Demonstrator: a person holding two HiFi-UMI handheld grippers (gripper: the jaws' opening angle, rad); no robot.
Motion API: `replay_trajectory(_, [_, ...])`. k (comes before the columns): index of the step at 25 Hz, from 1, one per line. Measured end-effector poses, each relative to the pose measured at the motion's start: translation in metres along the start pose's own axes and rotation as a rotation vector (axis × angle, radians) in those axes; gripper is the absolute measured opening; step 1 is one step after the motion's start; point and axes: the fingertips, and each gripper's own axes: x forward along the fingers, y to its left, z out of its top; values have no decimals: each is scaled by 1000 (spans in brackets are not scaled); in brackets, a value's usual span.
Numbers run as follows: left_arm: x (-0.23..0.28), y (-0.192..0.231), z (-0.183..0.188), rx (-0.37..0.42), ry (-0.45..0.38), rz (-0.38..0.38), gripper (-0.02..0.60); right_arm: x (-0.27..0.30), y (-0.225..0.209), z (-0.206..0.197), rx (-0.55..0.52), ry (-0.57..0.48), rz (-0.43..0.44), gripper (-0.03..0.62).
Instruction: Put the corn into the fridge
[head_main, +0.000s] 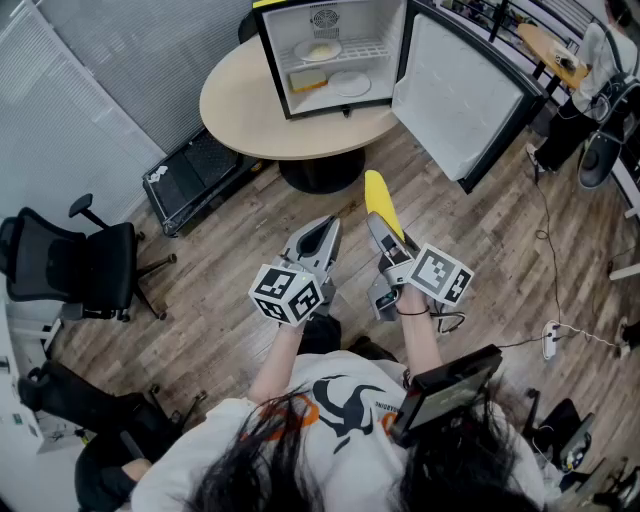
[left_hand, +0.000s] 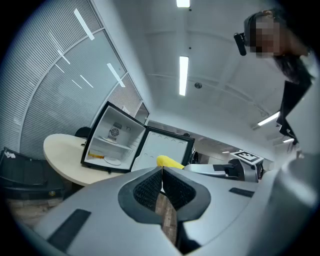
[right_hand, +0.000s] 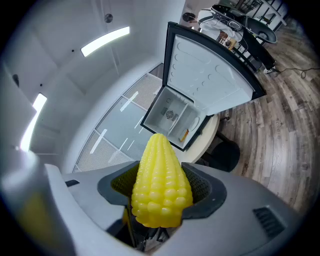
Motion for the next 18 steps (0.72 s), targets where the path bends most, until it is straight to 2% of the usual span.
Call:
replay_trajectory(8, [-11, -45, -24, -16, 5, -9, 11, -42, -7, -9, 12, 28, 13, 259])
replay_trajectory(14, [-21, -53, -19, -10, -9, -13, 11, -47, 4, -12, 30, 9, 52, 259])
replay_trajectory(18, [-21, -64, -23, -14, -9, -14, 11, -55, 1, -11, 13, 20, 48, 259])
